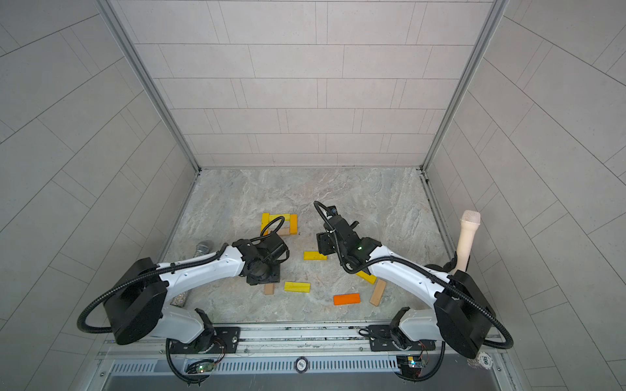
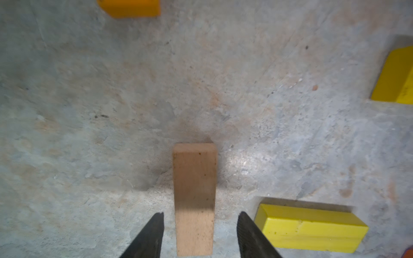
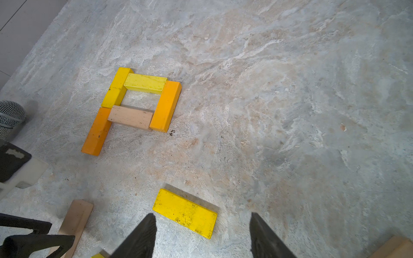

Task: Assemble the number 8 with building blocks
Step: Pick up the building block from the center of the board.

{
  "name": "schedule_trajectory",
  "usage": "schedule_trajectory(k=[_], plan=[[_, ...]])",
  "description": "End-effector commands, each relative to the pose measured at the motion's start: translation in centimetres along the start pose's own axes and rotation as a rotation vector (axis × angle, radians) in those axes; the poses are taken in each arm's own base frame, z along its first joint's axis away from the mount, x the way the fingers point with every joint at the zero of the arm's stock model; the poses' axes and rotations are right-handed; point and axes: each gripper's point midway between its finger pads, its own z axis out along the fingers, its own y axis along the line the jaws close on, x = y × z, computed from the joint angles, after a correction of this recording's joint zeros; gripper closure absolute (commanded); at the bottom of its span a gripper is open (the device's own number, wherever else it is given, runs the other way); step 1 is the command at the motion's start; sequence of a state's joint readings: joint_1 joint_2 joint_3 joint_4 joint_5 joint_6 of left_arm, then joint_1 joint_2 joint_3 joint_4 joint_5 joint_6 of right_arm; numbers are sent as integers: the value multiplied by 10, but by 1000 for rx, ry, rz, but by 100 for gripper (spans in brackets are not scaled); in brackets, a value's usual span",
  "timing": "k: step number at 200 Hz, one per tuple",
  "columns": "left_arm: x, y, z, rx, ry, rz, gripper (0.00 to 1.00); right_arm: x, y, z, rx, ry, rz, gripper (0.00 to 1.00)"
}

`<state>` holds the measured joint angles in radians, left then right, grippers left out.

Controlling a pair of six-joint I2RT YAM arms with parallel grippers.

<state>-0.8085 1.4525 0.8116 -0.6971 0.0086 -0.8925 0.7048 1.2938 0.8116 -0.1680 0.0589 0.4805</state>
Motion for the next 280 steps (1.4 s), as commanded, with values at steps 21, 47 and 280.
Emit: schedule_trajectory(k=[21, 47, 280], plan=[[6, 3, 12, -25, 27, -3, 44, -6, -4, -9, 9, -31, -6, 33], [7, 0, 17, -7, 29, -1, 51, -8, -4, -9, 11, -39, -1, 33], [-58, -55, -7, -3, -14, 86, 71, -13, -27, -17, 87, -80, 91, 36]])
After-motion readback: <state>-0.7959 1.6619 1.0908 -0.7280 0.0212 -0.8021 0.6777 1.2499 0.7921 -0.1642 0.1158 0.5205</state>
